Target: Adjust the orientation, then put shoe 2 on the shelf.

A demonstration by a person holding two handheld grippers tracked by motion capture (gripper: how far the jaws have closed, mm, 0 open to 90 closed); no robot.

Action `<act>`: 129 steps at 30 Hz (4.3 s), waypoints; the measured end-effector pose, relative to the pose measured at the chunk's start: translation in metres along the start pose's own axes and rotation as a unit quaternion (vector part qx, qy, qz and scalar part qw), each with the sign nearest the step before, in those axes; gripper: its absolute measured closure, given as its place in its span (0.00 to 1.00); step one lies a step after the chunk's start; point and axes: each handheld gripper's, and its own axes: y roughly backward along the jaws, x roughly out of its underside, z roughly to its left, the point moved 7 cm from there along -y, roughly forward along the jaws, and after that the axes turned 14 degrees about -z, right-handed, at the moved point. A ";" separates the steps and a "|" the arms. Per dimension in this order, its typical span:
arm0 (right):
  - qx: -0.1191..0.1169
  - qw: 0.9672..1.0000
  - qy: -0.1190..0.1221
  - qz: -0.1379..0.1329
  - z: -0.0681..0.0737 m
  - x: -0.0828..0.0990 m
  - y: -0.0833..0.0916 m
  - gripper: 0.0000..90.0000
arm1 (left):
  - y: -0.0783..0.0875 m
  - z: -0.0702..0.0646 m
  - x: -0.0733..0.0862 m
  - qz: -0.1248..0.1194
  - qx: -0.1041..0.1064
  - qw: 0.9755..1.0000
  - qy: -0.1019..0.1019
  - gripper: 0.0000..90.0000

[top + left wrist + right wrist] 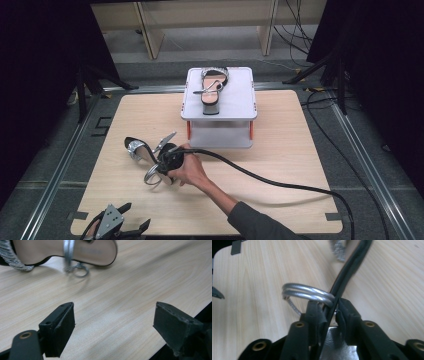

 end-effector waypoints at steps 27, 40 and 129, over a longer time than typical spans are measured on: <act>-0.047 0.990 -0.128 -0.030 -0.019 0.082 0.129 0.86 | -0.001 -0.001 0.000 -0.004 -0.002 1.000 -0.005 0.19; -0.019 0.989 -0.131 -0.059 -0.035 0.088 0.138 0.86 | -0.002 -0.001 -0.001 -0.008 -0.001 1.000 -0.003 0.19; -0.015 0.999 0.035 -0.017 -0.024 0.055 0.131 0.97 | -0.010 0.012 -0.001 0.011 -0.030 0.999 0.006 0.17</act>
